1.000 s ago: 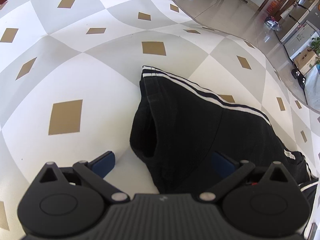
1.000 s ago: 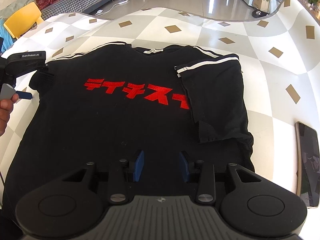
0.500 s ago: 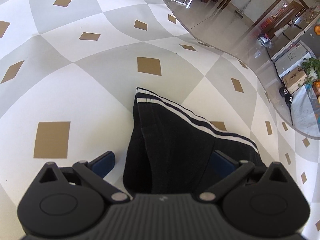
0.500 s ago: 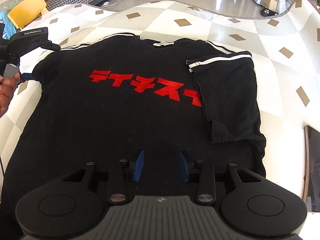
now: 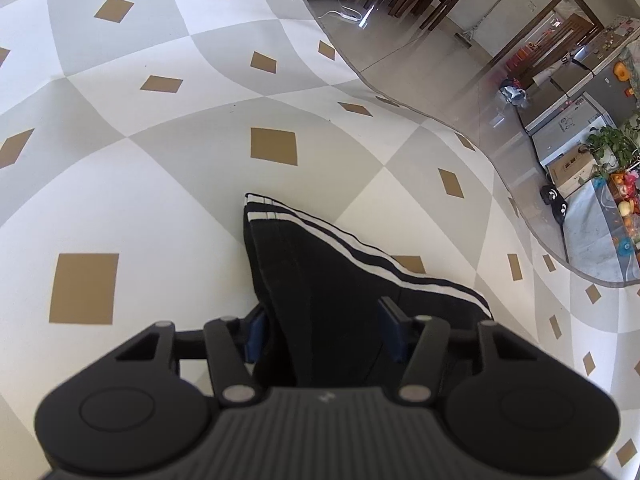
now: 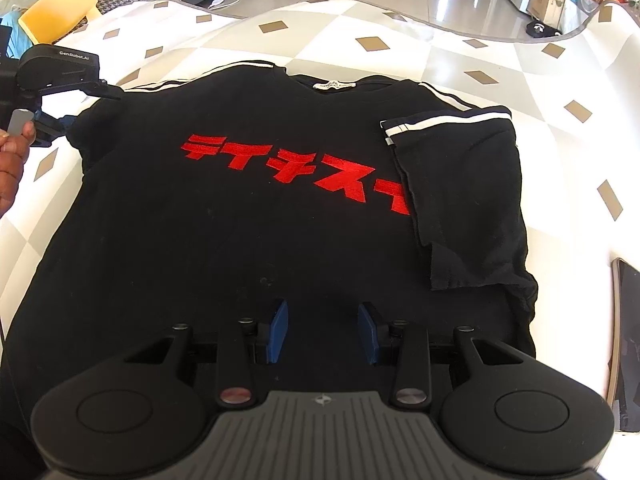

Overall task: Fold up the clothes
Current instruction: 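Lift and fold the gripped side edge toward the shirt center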

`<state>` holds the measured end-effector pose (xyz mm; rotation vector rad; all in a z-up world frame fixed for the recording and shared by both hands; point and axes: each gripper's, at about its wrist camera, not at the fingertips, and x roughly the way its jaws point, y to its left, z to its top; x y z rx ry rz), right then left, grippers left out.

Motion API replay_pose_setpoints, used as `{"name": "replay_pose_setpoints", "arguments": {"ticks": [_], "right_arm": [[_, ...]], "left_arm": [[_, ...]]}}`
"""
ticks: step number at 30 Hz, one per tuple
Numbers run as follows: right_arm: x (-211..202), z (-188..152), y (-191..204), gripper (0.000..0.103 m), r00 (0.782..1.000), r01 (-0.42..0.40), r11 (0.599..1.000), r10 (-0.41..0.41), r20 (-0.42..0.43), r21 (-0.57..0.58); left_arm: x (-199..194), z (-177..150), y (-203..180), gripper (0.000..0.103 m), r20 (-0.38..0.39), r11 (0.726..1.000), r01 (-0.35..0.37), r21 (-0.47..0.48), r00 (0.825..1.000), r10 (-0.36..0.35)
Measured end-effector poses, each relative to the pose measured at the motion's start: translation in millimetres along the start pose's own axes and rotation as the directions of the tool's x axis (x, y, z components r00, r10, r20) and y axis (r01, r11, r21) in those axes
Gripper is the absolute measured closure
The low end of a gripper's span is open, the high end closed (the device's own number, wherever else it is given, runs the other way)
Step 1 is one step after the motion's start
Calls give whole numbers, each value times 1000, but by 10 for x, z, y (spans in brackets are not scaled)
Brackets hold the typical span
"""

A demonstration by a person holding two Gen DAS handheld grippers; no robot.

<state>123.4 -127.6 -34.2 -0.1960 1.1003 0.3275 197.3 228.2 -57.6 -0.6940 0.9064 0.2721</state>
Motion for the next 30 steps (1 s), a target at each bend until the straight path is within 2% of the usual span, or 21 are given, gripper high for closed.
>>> {"name": "replay_pose_setpoints", "arguments": {"ticks": [1, 3, 6, 11, 15, 23, 30], "right_arm": [[1, 2, -2, 66, 1000, 1, 1000, -1, 0, 1], [1, 5, -2, 66, 1000, 3, 1000, -3, 0, 2], [-4, 8, 2, 66, 1000, 2, 1000, -2, 2, 2], [-16, 9, 6, 66, 1000, 6, 1000, -6, 4, -2], [-31, 8, -12, 66, 1000, 8, 1000, -8, 5, 6], [-67, -16, -49, 66, 1000, 16, 1000, -16, 5, 10], [-59, -23, -65, 66, 1000, 22, 1000, -22, -1, 10]], "left_arm": [[1, -2, 13, 59, 0, 1000, 0, -11, 1000, 0], [2, -5, 39, 75, -1, 999, 0, -33, 1000, 0], [-24, -15, 53, 85, 15, 999, -2, -43, 1000, 3], [-95, -26, 37, 92, 47, 998, 6, -62, 999, -3], [-128, -57, -75, 95, 52, 999, 30, -30, 998, -29], [-219, -171, -353, 95, 42, 988, 150, 33, 988, -151], [-152, -586, -812, 95, -74, 954, 242, 175, 970, -232]]}}
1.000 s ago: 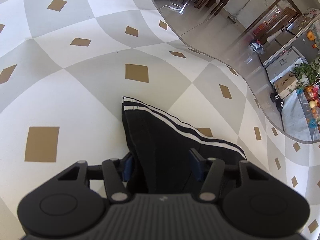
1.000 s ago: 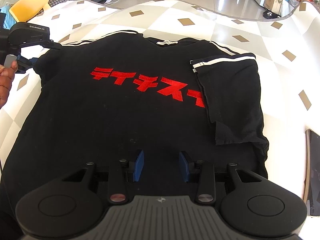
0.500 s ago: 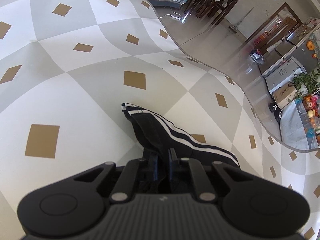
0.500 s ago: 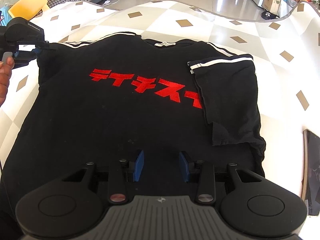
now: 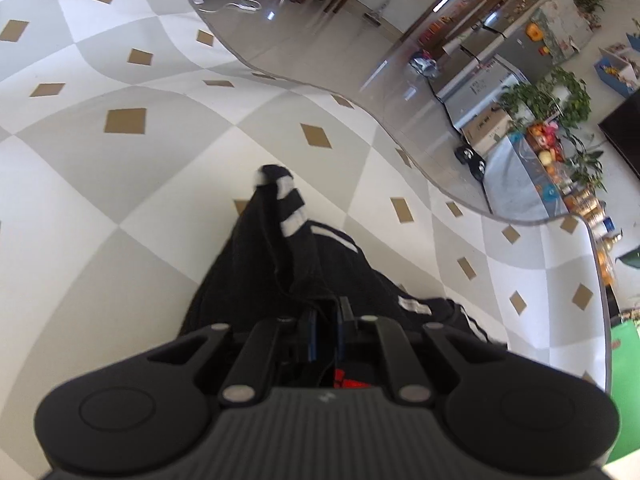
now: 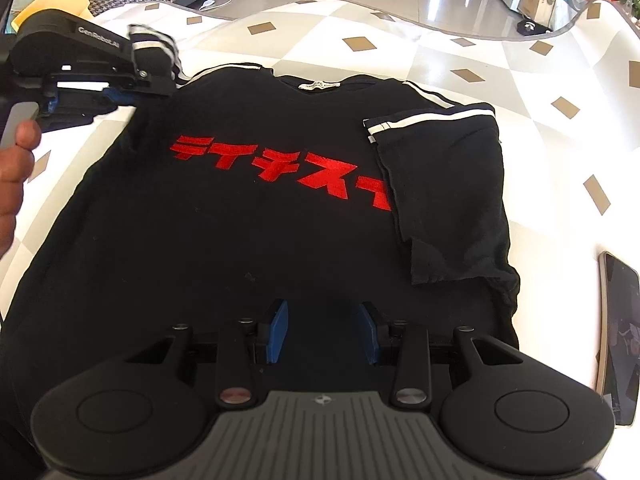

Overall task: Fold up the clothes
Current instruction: 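Lift and fold the gripped side edge toward the shirt center, then lay the folded side down and open the left tool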

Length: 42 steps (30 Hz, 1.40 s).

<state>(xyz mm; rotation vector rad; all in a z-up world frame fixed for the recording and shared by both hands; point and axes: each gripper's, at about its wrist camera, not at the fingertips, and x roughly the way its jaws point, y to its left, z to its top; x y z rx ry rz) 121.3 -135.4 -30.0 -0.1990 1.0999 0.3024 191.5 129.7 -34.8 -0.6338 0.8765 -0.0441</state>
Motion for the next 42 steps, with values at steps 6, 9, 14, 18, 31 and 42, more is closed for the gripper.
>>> {"name": "replay_pose_setpoints", "arguments": {"ticks": [6, 9, 14, 18, 31, 42], "right_arm": [[-7, -8, -15, 66, 1000, 0, 1000, 0, -1, 2], [-5, -7, -23, 66, 1000, 1, 1000, -1, -2, 6], [-7, -6, -21, 66, 1000, -2, 1000, 2, -3, 4], [-5, -10, -25, 66, 1000, 5, 1000, -5, -3, 9], [85, -26, -83, 62, 999, -13, 999, 15, -45, 45], [112, -64, -21, 55, 1000, 8, 1000, -8, -25, -10]], "left_arm": [[233, -324, -243, 91, -113, 996, 18, 90, 994, -8], [193, -368, -281, 73, -111, 995, 29, 95, 994, -18], [99, -300, -256, 68, -73, 996, 26, 80, 997, -20], [120, -250, -192, 67, -70, 997, -12, 75, 997, 17], [237, -364, -96, 56, -98, 990, -96, 106, 989, 106], [227, -617, -351, 40, -70, 955, -150, 255, 982, 173]]}}
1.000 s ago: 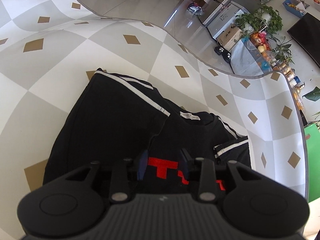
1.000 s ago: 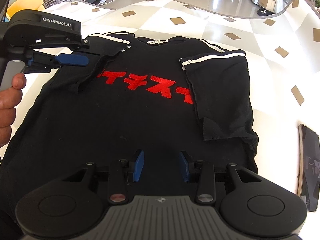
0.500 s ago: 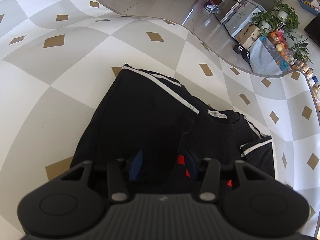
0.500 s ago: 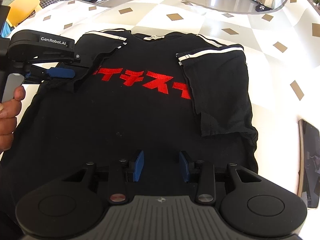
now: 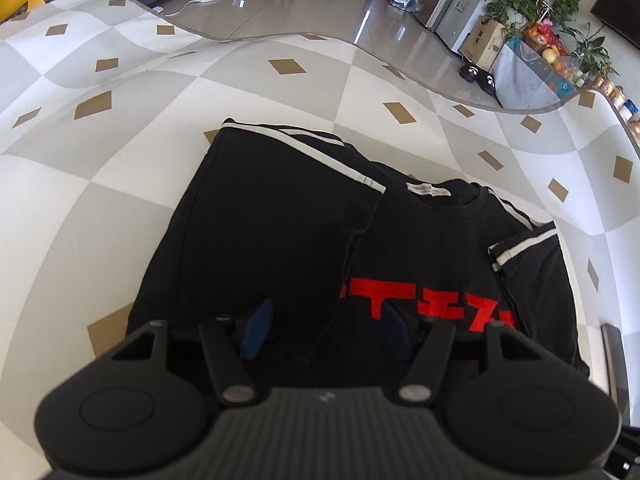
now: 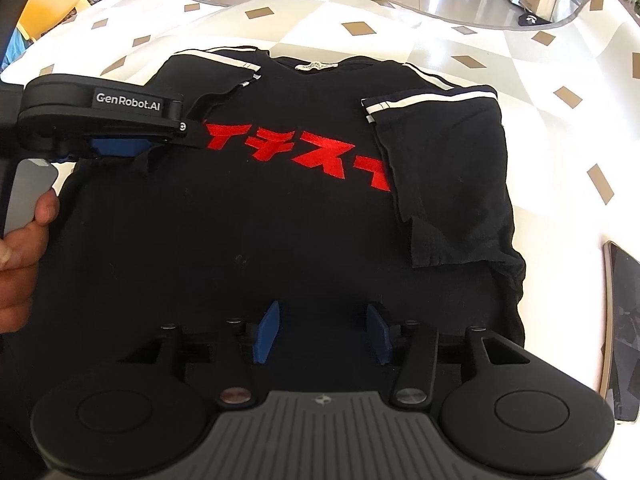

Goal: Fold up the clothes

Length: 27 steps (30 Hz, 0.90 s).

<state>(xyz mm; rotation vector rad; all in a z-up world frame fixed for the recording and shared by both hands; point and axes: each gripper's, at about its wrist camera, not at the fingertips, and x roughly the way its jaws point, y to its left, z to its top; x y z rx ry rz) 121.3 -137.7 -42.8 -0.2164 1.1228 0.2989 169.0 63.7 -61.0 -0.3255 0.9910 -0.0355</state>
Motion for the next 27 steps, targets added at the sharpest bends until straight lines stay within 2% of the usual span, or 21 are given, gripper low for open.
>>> {"name": "replay_pose_setpoints", "arguments": {"ticks": [2, 8, 13, 27], "right_arm": [[2, -2, -2, 54, 1000, 2, 1000, -2, 5, -2], [-16, -30, -34, 54, 1000, 10, 1000, -10, 18, 7], [-71, -83, -85, 54, 1000, 17, 999, -18, 25, 31], [-139, -303, -143, 54, 997, 61, 996, -64, 36, 59]], "left_arm": [[-8, -30, -46, 34, -2, 1000, 2, 17, 1000, -2], [-128, -156, -139, 33, 6, 996, -27, 79, 1000, 27], [-294, -334, -92, 31, -6, 997, -43, 60, 999, 43], [-566, -864, -145, 25, -30, 987, -103, 125, 994, 108]]}}
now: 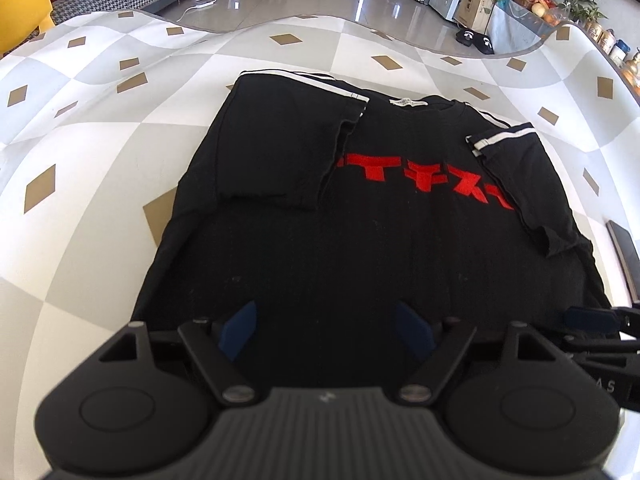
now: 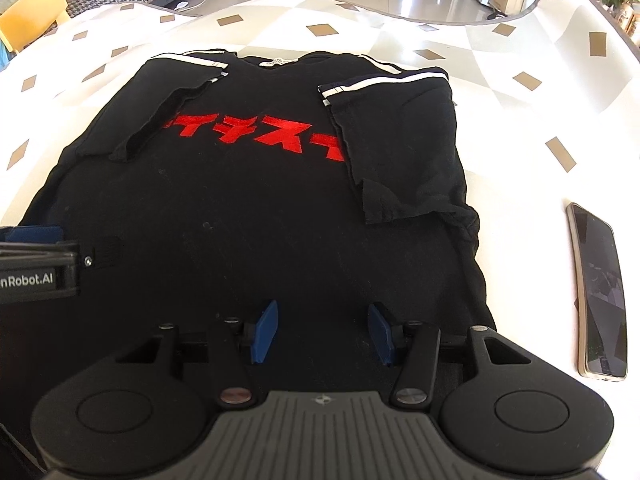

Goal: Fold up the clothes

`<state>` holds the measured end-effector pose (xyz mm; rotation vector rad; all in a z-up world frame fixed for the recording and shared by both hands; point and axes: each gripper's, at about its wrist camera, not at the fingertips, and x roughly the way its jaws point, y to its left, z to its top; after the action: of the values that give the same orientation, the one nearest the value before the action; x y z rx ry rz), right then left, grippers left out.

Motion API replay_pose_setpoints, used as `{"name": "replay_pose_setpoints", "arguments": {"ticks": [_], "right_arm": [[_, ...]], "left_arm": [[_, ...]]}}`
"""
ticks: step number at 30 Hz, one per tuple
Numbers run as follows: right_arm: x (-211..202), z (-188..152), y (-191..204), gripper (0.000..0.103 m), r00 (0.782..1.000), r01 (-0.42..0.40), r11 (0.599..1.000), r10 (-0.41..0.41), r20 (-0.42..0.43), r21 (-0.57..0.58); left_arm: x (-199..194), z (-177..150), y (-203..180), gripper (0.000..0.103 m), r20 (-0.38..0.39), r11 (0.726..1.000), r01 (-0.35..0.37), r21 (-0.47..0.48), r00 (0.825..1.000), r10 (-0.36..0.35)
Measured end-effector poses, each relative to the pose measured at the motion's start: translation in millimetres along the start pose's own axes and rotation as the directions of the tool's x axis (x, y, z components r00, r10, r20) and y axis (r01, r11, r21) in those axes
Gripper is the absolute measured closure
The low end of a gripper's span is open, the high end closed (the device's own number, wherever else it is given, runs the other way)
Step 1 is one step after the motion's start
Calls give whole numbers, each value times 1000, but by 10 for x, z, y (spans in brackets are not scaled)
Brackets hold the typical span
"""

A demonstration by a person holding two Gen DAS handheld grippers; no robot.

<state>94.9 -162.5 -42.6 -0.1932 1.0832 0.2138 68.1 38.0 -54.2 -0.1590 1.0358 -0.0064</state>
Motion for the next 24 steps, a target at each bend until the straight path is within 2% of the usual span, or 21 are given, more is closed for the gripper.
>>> {"name": "replay_pose_setpoints", "arguments": {"ticks": [9, 14, 24], "right_arm": [[-20, -69, -8, 53, 999, 6, 1000, -7, 31, 27], [-22, -87, -4, 51, 999, 12, 999, -13, 43, 36], [-21, -124, 8, 47, 997, 34, 997, -38, 60, 68]], "left_arm": [[13, -189, -219, 20, 8, 988, -90, 128, 996, 90], [20, -216, -237, 17, 16, 987, -99, 124, 995, 97], [22, -267, -231, 3, 7, 988, -114, 99, 993, 114]]}}
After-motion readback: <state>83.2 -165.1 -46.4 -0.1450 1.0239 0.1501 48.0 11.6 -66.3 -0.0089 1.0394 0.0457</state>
